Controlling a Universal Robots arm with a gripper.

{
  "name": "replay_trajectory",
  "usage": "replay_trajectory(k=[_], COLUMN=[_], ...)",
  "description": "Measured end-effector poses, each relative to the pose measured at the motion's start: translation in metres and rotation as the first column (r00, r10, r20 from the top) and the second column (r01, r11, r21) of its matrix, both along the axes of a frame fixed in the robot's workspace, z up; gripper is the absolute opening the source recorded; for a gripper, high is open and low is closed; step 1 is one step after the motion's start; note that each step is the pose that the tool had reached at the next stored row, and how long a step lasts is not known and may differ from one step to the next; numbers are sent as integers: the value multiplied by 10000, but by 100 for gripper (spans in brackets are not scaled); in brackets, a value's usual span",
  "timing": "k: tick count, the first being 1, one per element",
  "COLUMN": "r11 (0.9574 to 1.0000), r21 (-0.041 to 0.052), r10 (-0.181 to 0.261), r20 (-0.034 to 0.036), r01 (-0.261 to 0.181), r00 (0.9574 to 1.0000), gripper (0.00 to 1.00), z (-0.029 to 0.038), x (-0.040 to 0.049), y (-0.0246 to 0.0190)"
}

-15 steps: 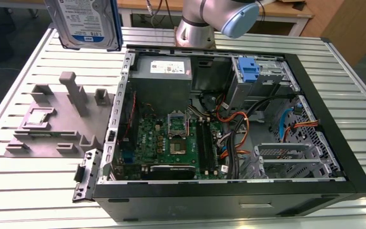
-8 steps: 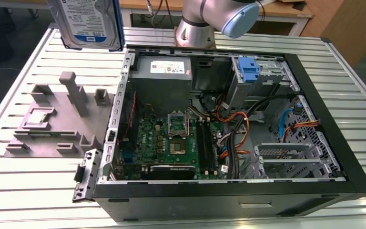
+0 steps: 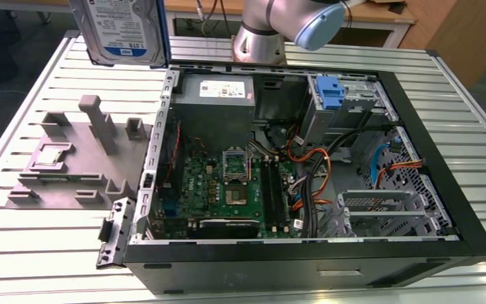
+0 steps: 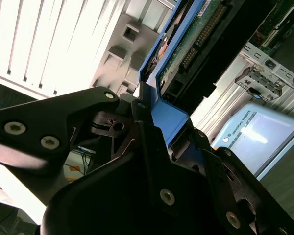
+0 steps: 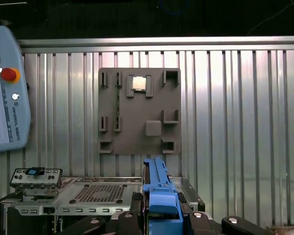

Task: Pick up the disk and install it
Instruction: 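Pick up the disk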

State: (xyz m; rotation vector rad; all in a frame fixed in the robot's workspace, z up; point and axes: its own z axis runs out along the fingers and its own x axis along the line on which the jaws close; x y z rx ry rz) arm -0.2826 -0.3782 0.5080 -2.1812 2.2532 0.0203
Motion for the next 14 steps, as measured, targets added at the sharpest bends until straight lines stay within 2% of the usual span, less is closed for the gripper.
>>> replay_trajectory(k=[14], r11=[10000], r21=[0], r10=[0], r20=[0], r01=[0], r00=[10000], gripper=[37], z=[0], x=[180], y=[0])
